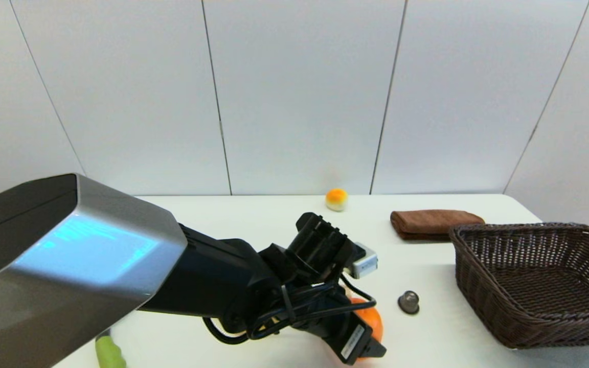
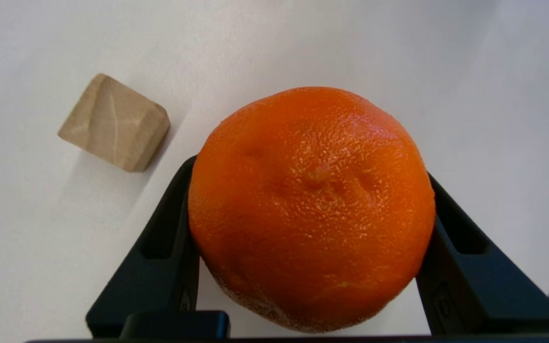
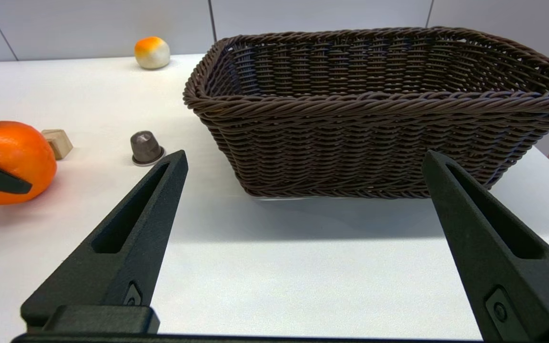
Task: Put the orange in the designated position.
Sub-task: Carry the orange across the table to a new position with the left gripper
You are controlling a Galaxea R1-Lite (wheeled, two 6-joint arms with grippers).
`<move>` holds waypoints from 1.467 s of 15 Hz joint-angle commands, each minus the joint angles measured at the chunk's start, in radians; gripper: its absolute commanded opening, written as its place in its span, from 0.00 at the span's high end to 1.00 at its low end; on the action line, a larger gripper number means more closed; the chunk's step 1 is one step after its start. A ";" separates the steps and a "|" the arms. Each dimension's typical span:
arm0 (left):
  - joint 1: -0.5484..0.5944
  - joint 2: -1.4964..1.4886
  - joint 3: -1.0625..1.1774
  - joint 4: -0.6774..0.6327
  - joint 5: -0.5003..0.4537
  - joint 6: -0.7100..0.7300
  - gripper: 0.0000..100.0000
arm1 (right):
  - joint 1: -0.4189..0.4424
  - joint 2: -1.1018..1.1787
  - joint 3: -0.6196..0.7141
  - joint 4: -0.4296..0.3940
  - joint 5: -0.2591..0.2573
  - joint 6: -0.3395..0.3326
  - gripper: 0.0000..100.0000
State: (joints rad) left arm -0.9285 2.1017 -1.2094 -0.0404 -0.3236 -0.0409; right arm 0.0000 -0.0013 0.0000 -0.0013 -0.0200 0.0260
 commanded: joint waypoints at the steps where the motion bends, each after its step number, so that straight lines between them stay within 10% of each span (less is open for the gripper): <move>1: 0.000 -0.026 0.001 0.001 -0.002 0.003 1.00 | 0.000 0.000 0.000 0.000 0.000 0.000 0.00; 11: -0.001 -0.032 0.001 -0.001 -0.002 -0.001 1.00 | 0.000 0.000 0.000 0.000 0.000 0.000 0.00; 12: -0.001 -0.032 -0.002 -0.001 -0.003 -0.001 0.00 | 0.000 0.000 0.000 0.000 0.000 0.000 0.00; 22: -0.003 -0.049 -0.009 -0.001 0.003 0.009 0.00 | 0.000 0.001 0.000 0.000 0.000 0.000 0.00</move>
State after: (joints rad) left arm -0.9313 2.0681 -1.2166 -0.0413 -0.3183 -0.0317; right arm 0.0000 -0.0013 0.0000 -0.0013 -0.0196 0.0257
